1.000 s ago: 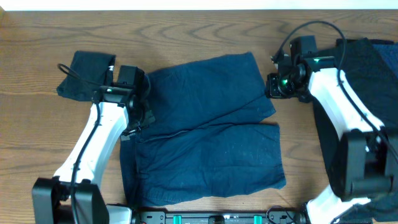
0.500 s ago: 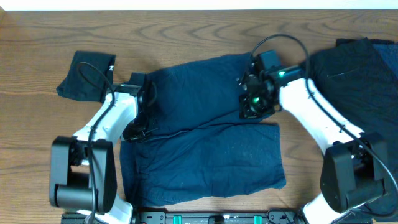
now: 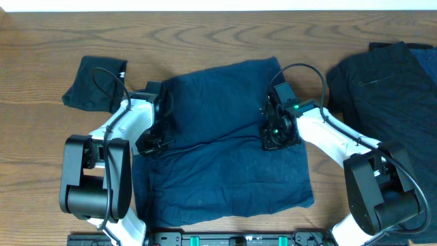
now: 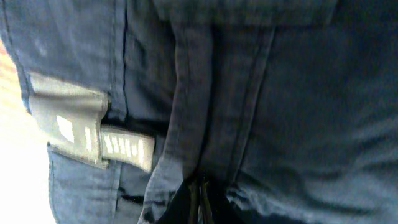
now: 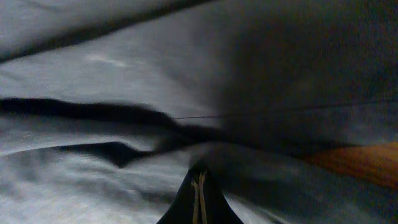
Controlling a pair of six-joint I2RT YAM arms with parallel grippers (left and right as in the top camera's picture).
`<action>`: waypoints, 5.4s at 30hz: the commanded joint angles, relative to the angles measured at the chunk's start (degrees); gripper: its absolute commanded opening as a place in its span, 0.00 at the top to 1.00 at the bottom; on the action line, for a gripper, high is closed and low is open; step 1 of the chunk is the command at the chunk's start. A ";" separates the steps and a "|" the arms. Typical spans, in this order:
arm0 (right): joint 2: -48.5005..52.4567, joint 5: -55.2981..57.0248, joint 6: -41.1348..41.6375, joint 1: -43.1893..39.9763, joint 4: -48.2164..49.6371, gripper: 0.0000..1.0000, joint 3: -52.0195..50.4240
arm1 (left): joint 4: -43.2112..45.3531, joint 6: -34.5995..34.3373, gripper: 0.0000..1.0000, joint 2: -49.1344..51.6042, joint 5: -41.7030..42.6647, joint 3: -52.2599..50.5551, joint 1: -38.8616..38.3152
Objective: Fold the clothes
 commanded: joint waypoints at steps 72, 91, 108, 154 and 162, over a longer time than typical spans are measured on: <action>6.03 13.94 -0.74 -16.39 5.14 0.99 3.96 | 4.63 0.96 0.94 -5.64 3.13 -5.46 -0.02; -3.37 4.35 -0.37 -19.08 -14.47 0.99 18.82 | 6.12 1.62 0.94 -0.68 3.10 -5.60 -0.02; -7.65 -4.26 2.69 -15.17 -24.65 0.99 3.21 | 3.82 1.60 0.94 -0.68 3.13 -5.57 -0.02; -7.65 0.94 2.71 -18.49 -24.87 0.99 -2.47 | 3.82 1.60 0.94 -0.68 3.13 -5.57 -0.02; -7.65 0.59 4.20 -21.00 -19.89 0.99 -8.22 | 3.82 1.60 0.94 -0.68 3.13 -5.57 -0.02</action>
